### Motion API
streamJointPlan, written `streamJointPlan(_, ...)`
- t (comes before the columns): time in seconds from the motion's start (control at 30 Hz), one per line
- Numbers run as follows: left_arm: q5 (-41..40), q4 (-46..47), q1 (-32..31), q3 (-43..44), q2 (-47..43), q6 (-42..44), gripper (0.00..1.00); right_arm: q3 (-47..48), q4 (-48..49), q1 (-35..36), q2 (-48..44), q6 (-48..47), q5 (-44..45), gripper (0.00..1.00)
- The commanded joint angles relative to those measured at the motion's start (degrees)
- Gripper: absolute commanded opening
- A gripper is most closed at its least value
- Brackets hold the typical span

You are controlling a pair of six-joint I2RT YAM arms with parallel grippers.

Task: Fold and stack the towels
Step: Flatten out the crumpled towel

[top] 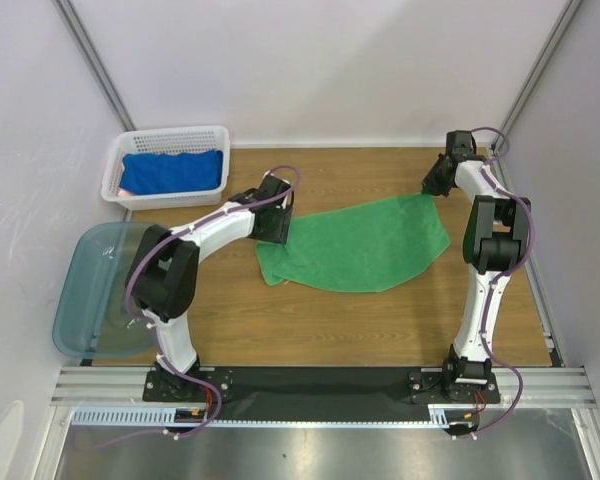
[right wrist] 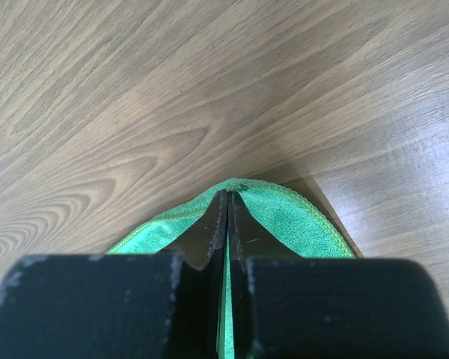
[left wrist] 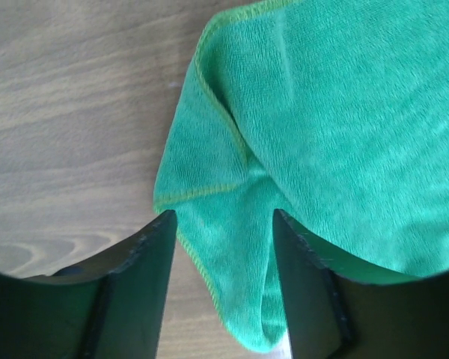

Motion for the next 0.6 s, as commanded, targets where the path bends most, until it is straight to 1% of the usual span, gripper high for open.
streamJointPlan(0.0,-0.69,1.5,0.03,3.32,2.28,-0.6,0.59,1.38,-0.21,-0.3,-0.56,-0.61,0.23,0.0)
streamJointPlan(0.03,-0.69,1.5,-0.06,3.42,2.89,-0.42,0.56,1.29,-0.12,-0.3,-0.65,-0.43,0.41,0.0)
streamJointPlan(0.3,-2.36,2.37,0.03,3.68,4.57,-0.25,0.49,1.29,0.05,-0.3,-0.47,0.36,0.32,0.0)
streamJointPlan(0.57,-2.45,2.46,0.03,5.88,6.68,0.37,0.49,1.03,0.05,-0.3,-0.82,0.36,0.84,0.0)
